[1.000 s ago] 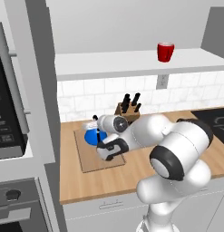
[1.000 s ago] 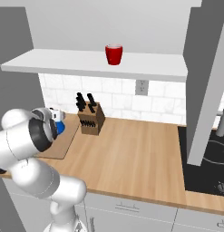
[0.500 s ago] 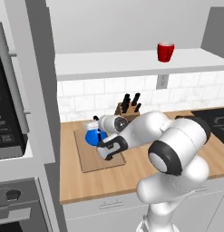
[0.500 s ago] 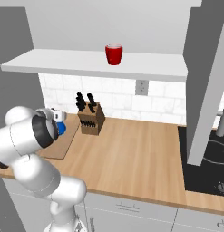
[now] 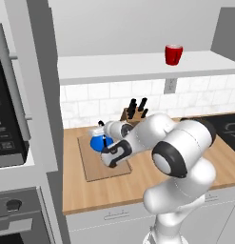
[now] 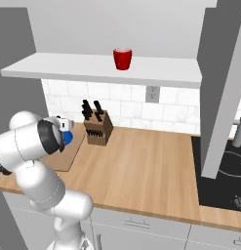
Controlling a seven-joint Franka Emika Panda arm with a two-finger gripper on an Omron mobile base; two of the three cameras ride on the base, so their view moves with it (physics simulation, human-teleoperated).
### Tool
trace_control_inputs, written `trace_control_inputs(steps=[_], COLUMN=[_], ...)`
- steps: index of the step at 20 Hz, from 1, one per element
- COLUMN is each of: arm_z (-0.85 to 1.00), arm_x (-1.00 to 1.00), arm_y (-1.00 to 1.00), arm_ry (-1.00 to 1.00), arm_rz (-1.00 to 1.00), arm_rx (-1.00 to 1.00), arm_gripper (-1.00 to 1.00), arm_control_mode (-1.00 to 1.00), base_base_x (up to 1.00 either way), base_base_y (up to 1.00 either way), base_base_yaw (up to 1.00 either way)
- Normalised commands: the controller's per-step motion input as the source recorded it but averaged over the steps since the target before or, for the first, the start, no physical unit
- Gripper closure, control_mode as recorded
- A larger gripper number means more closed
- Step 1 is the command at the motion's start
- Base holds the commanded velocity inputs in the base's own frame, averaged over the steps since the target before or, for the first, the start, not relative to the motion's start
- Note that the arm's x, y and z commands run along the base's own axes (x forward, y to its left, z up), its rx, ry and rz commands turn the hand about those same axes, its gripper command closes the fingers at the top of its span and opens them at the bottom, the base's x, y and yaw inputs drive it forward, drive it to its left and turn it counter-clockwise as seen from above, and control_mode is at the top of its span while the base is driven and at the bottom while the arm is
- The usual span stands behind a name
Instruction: Pick the kettle from the counter and place it on the tray. Then pick the mug from the cabinet and place it on the tray. Then close the cabinet doors.
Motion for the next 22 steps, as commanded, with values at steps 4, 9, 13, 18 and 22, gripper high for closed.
trace_control_inputs(steps=[4,9,13,18,22], arm_z=[-0.06,-0.15,-0.17,-0.17,-0.18], arm_x=[0.11,0.06,0.08,0.08,0.10], arm_y=[0.00,0.00,0.02,0.00,0.00], arm_ry=[-0.03,0.00,0.00,0.04,0.07], arm_rz=[0.00,0.00,0.00,0.00,0.00], arm_rx=[0.00,0.00,0.00,0.00,0.00], arm_gripper=[1.00,1.00,1.00,1.00,1.00], arm_control_mode=[-1.00,-1.00,-1.00,-1.00,-1.00], base_base_x=[0.00,0.00,0.00,0.00,0.00], base_base_y=[0.00,0.00,0.00,0.00,0.00], base_base_yaw=[0.00,0.00,0.00,0.00,0.00])
